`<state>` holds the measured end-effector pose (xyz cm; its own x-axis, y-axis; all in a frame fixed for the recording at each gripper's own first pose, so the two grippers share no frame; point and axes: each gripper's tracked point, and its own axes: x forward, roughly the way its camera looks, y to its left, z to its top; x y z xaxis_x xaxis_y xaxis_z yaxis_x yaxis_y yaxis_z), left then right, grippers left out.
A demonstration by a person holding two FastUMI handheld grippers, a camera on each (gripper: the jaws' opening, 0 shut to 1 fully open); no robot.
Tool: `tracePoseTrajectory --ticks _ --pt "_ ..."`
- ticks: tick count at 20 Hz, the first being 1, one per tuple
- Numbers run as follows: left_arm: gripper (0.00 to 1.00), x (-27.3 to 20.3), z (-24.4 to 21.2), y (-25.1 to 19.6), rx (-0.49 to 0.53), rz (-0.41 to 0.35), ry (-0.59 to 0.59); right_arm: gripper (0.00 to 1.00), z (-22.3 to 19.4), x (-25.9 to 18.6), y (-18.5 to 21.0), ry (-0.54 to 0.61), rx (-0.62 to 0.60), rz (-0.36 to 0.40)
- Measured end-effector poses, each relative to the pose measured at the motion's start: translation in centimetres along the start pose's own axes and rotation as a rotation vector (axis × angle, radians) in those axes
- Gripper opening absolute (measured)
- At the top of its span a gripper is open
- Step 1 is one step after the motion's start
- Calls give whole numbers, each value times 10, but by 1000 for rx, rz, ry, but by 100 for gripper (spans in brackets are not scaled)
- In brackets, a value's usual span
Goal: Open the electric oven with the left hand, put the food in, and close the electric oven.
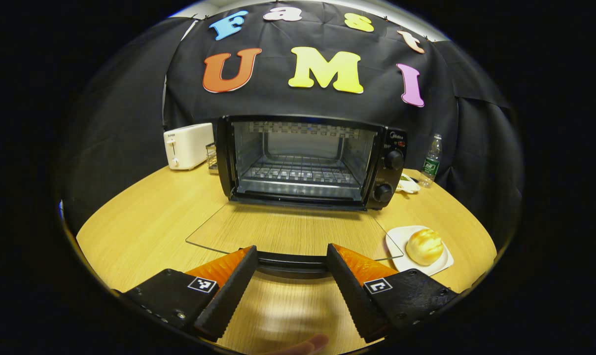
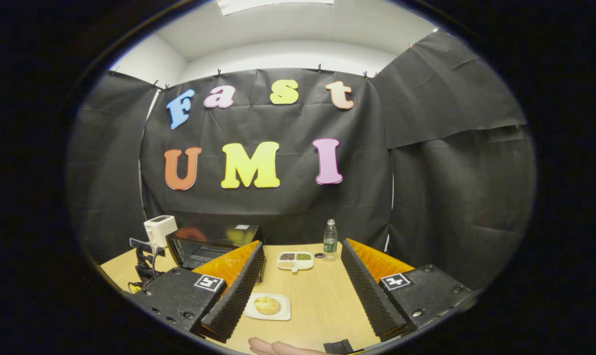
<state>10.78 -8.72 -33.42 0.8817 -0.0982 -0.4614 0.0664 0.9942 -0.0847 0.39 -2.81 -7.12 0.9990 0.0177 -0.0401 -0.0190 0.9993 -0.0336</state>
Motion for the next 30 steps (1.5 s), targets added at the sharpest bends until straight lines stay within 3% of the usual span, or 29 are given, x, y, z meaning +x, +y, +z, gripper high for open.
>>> tracePoseTrajectory --ticks 9,15,21,22,24,25,26,30 --pt "93 -7 9 7 11 6 -31 95 -22 9 4 46 14 25" --pt "93 -53 65 26 -32 8 -143 95 -55 34 13 97 -17 44" --pt "92 -123 140 42 -10 30 -302 95 -110 70 34 194 -30 95" --pt "92 -134 151 45 -10 36 -326 100 -122 76 38 211 -32 101" --pt "92 -159 171 52 -12 51 -376 95 -148 87 50 248 -35 126" --pt "92 -171 178 55 -13 57 -396 100 -161 93 57 267 -35 143" --pt "92 -183 186 57 -12 60 -416 96 -176 97 63 287 -31 158" --pt "92 -224 212 65 2 69 -501 96 -227 116 86 376 -9 207"
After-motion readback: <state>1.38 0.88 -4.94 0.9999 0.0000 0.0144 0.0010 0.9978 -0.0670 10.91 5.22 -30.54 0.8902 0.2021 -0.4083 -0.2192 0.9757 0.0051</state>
